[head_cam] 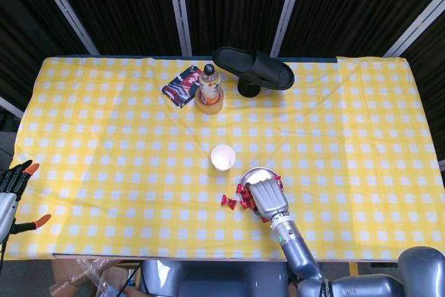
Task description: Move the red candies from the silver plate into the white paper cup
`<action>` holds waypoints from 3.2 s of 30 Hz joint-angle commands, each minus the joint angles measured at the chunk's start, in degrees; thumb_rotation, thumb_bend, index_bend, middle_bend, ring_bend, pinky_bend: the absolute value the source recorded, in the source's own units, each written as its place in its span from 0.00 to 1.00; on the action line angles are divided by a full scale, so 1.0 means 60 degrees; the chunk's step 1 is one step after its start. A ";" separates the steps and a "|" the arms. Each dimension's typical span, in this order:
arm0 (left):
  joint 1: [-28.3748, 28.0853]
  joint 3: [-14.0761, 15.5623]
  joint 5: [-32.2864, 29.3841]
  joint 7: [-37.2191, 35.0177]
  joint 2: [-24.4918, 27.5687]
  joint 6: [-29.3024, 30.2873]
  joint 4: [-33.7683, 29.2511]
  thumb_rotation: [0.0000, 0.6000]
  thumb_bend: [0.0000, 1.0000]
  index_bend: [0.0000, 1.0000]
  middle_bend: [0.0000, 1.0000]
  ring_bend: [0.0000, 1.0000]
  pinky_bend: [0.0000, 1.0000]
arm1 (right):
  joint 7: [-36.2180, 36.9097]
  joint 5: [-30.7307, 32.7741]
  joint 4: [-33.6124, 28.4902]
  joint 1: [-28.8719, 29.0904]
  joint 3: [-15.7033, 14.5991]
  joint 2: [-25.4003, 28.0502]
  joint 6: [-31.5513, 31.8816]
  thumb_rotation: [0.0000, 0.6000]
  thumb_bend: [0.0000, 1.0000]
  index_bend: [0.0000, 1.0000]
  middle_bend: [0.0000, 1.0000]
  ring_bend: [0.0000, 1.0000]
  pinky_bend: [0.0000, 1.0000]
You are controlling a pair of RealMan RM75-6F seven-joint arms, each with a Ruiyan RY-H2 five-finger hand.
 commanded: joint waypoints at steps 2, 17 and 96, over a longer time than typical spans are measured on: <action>-0.0001 0.0000 -0.0005 0.0001 0.0006 -0.0006 -0.0004 1.00 0.02 0.00 0.00 0.00 0.00 | -0.0001 -0.0005 0.0010 0.0001 0.0026 -0.0006 -0.0006 1.00 0.62 0.69 0.63 0.83 0.96; -0.0007 -0.0001 -0.0030 -0.0036 0.0023 -0.0036 -0.0032 1.00 0.02 0.00 0.00 0.00 0.00 | -0.0184 -0.0503 -0.0605 0.0099 0.0365 0.0379 0.0316 1.00 0.63 0.69 0.64 0.83 0.96; -0.0228 0.0056 -0.0324 -0.0809 0.0440 -0.0740 -0.0394 1.00 0.02 0.00 0.00 0.00 0.00 | 0.0219 0.1724 0.1201 0.2889 0.2199 -0.0317 -0.0537 1.00 0.63 0.58 0.55 0.83 0.96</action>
